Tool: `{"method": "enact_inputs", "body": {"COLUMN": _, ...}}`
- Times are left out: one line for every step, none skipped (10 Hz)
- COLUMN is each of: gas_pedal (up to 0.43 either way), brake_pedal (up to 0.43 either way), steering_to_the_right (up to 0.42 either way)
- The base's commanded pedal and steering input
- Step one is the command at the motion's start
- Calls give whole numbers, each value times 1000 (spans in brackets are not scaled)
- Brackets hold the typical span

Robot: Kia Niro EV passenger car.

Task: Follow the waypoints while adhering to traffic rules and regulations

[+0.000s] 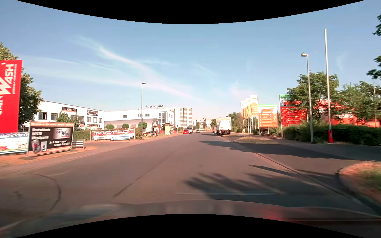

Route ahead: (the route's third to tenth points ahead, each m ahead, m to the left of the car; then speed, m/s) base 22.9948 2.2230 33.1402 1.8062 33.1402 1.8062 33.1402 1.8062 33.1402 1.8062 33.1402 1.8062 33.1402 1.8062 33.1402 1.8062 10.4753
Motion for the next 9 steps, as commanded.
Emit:
{"method": "enact_inputs", "body": {"gas_pedal": 0, "brake_pedal": 104, "steering_to_the_right": -3}}
{"method": "enact_inputs", "body": {"gas_pedal": 0, "brake_pedal": 116, "steering_to_the_right": -3}}
{"method": "enact_inputs", "body": {"gas_pedal": 0, "brake_pedal": 122, "steering_to_the_right": -3}}
{"method": "enact_inputs", "body": {"gas_pedal": 0, "brake_pedal": 128, "steering_to_the_right": -3}}
{"method": "enact_inputs", "body": {"gas_pedal": 0, "brake_pedal": 140, "steering_to_the_right": -3}}
{"method": "enact_inputs", "body": {"gas_pedal": 0, "brake_pedal": 146, "steering_to_the_right": -4}}
{"method": "enact_inputs", "body": {"gas_pedal": 0, "brake_pedal": 152, "steering_to_the_right": -3}}
{"method": "enact_inputs", "body": {"gas_pedal": 0, "brake_pedal": 152, "steering_to_the_right": -3}}
{"method": "enact_inputs", "body": {"gas_pedal": 0, "brake_pedal": 165, "steering_to_the_right": -3}}
